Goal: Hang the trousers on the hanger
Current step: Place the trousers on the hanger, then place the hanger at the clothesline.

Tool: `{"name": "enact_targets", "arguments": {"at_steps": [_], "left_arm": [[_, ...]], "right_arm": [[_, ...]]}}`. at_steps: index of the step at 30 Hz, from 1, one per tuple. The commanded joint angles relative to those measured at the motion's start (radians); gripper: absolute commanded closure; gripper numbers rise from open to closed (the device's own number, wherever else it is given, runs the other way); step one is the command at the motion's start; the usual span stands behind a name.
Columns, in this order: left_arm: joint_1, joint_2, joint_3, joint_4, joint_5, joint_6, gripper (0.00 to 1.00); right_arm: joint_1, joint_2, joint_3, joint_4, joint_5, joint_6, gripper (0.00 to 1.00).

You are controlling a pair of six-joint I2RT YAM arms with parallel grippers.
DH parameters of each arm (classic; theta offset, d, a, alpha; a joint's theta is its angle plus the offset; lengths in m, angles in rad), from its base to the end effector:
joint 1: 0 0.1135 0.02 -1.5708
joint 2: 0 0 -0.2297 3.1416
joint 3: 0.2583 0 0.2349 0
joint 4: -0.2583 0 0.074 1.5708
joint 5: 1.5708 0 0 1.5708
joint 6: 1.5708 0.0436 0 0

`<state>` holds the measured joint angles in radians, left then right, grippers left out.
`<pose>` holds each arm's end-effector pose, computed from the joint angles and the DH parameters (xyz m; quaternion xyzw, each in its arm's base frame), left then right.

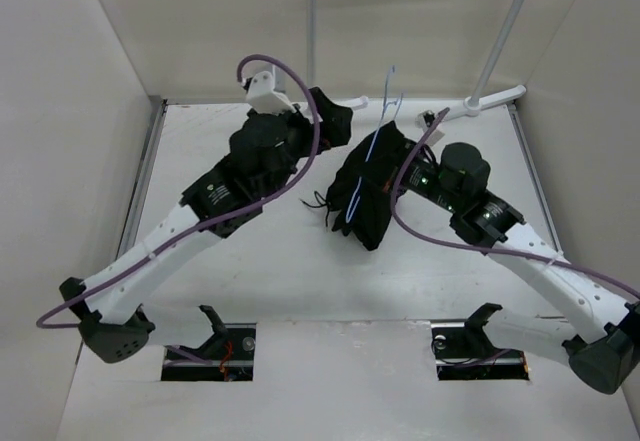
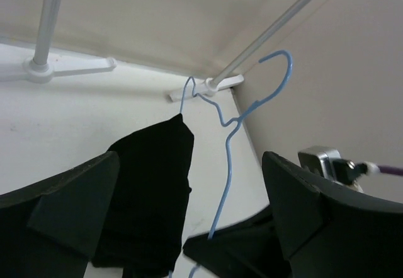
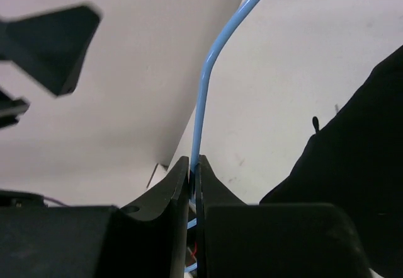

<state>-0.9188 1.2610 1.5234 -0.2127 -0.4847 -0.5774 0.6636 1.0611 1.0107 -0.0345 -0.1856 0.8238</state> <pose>0.1777 -0.1993 0.4547 -0.0577 0.6890 -0.3572 0.6280 0.1953 0.1629 0.3526 -0.0038 0.7360 0.5062 0.4495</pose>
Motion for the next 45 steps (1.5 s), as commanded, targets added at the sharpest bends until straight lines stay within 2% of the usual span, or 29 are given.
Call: {"name": "enact_targets", "arguments": {"at_steps": [1, 4, 10, 16, 22, 27, 34, 45], "left_arm": [[0.016, -0.106, -0.038, 0.044, 0.003, -0.002, 0.00], [0.059, -0.190, -0.114, 0.026, -0.031, -0.007, 0.00], [0.159, -0.333, -0.297, -0.118, -0.103, -0.047, 0.00], [0.244, -0.454, -0.485, -0.178, -0.040, -0.107, 0.00], [0.335, -0.520, -0.552, -0.217, 0.032, -0.121, 0.00], [0.372, -0.554, -0.594, -0.218, 0.063, -0.133, 0.00], [0.390, -0.551, -0.628, -0.209, 0.063, -0.141, 0.00], [0.395, -0.522, -0.652, -0.195, 0.063, -0.153, 0.00]], "right_arm": [[-0.069, 0.022, 0.152, 0.097, -0.052, -0.040, 0.98], [-0.136, 0.088, 0.251, 0.076, -0.095, -0.051, 0.98], [-0.294, 0.301, 0.541, 0.021, -0.182, -0.054, 0.99], [-0.390, 0.544, 0.860, -0.060, -0.224, -0.045, 1.00], [-0.459, 0.744, 1.127, -0.162, -0.244, -0.032, 1.00], [-0.517, 0.821, 1.224, -0.192, -0.267, -0.022, 1.00], [-0.588, 0.884, 1.278, -0.203, -0.299, 0.001, 1.00], [-0.647, 0.922, 1.218, -0.220, -0.313, 0.003, 1.00]]}}
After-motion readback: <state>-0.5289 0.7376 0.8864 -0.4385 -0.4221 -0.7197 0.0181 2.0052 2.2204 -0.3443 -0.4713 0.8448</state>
